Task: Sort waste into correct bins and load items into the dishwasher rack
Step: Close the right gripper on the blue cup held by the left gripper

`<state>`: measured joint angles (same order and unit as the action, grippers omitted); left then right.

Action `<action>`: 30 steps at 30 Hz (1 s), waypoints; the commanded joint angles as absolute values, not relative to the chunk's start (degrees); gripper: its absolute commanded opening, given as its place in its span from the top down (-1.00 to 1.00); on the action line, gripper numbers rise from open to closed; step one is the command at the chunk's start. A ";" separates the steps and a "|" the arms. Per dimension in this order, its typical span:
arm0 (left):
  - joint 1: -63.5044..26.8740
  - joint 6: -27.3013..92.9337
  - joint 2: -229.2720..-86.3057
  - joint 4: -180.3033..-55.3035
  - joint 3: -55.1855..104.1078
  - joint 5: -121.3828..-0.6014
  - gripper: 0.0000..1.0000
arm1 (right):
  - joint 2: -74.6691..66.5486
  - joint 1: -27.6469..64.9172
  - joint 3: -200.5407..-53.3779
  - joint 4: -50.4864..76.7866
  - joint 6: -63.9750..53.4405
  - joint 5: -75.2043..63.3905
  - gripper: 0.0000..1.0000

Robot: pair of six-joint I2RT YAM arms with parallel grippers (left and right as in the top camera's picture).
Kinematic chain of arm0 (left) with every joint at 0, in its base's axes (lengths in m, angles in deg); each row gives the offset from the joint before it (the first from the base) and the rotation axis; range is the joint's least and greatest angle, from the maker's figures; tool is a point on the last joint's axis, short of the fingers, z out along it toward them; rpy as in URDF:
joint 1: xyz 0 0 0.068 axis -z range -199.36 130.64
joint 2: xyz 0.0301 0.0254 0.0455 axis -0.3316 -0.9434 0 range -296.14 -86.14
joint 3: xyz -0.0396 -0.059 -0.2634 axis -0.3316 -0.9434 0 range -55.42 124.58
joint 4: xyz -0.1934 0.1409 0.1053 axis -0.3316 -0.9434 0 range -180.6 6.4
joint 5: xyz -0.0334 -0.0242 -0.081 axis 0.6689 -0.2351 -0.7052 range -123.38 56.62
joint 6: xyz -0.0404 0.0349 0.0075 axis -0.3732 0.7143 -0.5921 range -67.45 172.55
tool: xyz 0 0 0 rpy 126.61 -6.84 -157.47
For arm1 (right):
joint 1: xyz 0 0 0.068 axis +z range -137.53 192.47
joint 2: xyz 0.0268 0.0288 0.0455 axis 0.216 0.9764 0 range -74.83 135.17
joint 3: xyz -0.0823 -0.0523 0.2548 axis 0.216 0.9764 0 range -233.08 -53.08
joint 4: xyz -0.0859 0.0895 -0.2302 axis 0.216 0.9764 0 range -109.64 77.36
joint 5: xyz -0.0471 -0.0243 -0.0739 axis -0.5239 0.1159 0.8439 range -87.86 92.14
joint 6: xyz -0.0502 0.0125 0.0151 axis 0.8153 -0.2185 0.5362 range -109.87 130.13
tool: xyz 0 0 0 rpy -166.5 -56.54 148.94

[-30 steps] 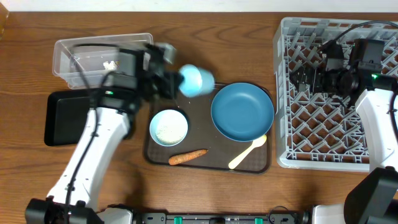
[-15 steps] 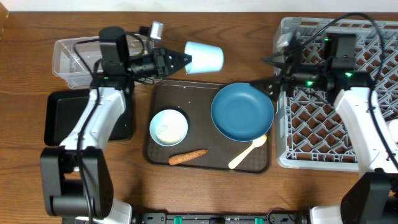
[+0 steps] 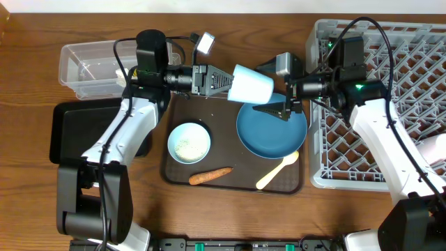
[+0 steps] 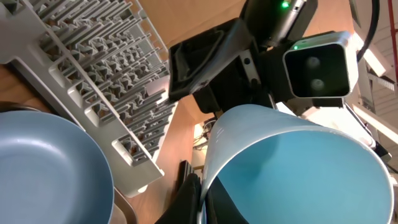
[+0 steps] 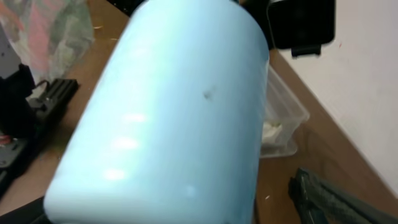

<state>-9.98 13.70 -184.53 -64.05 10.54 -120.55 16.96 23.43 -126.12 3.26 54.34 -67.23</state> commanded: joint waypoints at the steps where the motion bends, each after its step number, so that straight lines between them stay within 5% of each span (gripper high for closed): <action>1: -10.17 13.68 -184.53 -63.74 11.15 -122.48 0.87 | 17.02 23.91 -127.06 1.29 53.20 -68.89 -0.86; 30: -10.11 10.23 -184.53 -63.72 11.15 -114.98 0.88 | 17.02 24.18 -127.06 -3.49 52.59 -73.28 -0.47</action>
<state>-10.13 11.17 -184.53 -64.02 10.54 -115.92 16.96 23.43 -126.12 -3.21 52.81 -71.23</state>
